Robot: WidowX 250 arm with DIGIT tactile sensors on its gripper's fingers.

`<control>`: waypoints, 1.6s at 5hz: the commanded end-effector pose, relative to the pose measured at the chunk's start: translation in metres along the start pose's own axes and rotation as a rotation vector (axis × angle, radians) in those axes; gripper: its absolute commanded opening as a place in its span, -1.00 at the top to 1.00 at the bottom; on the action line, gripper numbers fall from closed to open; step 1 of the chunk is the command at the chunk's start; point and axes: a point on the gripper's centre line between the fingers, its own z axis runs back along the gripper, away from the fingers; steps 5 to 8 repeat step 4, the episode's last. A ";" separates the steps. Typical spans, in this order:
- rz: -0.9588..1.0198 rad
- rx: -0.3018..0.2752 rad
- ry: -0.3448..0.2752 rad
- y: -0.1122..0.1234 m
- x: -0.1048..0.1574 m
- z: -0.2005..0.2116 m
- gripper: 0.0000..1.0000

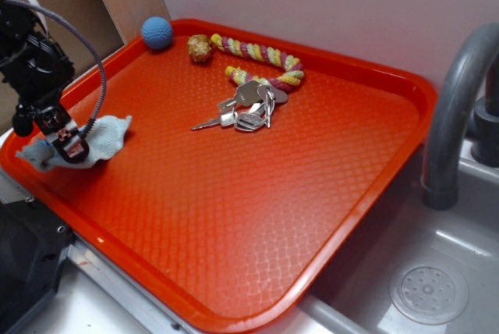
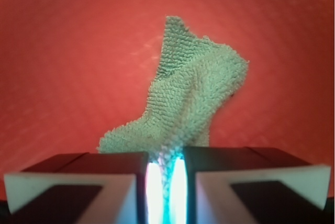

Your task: Grab the blue cloth.

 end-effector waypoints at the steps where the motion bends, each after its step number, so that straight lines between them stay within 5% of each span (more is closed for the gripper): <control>1: 0.100 -0.049 -0.131 -0.033 0.052 0.085 1.00; 2: 0.130 -0.144 -0.175 -0.052 0.073 0.137 1.00; 4: 0.168 -0.122 -0.135 -0.054 0.091 0.236 1.00; 8: 0.168 -0.122 -0.135 -0.054 0.091 0.236 1.00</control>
